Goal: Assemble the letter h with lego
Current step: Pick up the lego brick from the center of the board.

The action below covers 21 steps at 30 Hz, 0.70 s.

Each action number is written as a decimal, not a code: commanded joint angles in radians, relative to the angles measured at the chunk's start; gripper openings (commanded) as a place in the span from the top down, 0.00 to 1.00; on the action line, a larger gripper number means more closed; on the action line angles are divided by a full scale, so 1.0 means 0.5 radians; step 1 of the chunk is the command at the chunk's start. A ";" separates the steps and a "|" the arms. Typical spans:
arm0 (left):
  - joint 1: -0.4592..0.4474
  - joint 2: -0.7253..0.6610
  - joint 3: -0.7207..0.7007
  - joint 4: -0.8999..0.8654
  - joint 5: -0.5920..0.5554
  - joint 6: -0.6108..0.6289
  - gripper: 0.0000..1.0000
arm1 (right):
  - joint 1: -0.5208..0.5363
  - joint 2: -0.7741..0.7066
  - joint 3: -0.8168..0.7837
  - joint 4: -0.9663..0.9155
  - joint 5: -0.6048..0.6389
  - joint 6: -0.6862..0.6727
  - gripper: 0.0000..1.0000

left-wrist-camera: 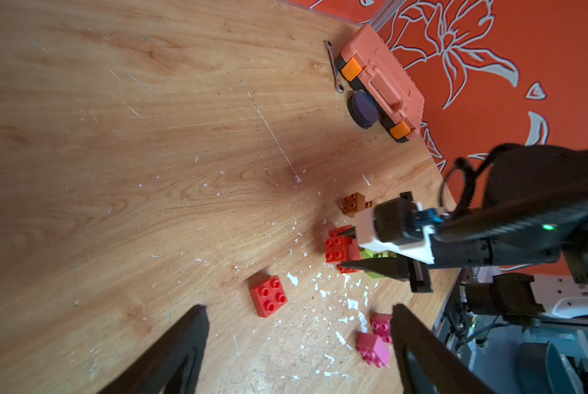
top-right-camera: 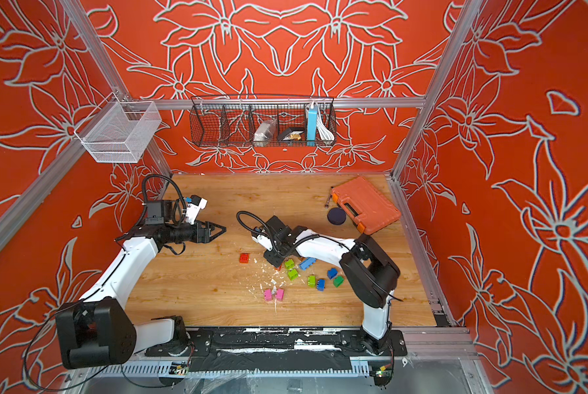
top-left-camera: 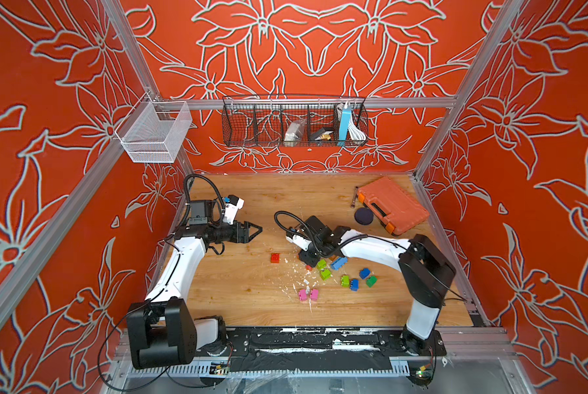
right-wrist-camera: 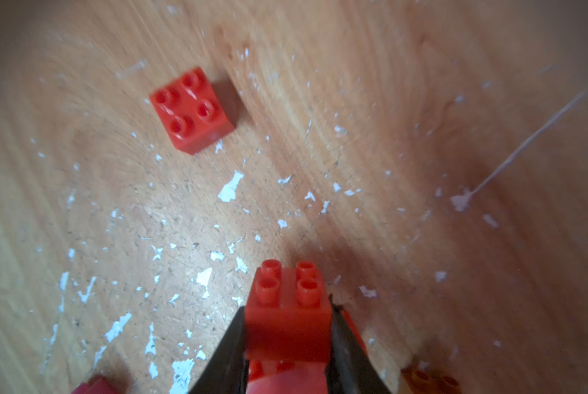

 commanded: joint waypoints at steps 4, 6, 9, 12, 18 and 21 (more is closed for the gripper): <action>-0.380 0.246 0.230 -0.291 0.055 -0.209 0.14 | 0.009 -0.340 -0.295 0.699 -0.032 -0.098 0.69; -0.487 0.390 0.357 -0.457 0.112 -0.206 0.15 | 0.009 -0.418 -0.395 0.860 -0.026 -0.110 0.69; -0.577 0.556 0.514 -0.658 0.200 -0.226 0.16 | 0.011 -0.529 -0.538 1.095 -0.067 -0.147 0.69; -0.623 0.625 0.582 -0.699 0.276 -0.254 0.18 | 0.016 -0.576 -0.562 1.121 -0.144 -0.205 0.69; -0.739 0.716 0.697 -0.780 0.319 -0.216 0.29 | 0.024 -0.630 -0.593 1.148 -0.142 -0.236 0.69; -0.777 0.738 0.706 -0.752 0.322 -0.247 0.36 | 0.029 -0.634 -0.619 1.178 -0.146 -0.228 0.70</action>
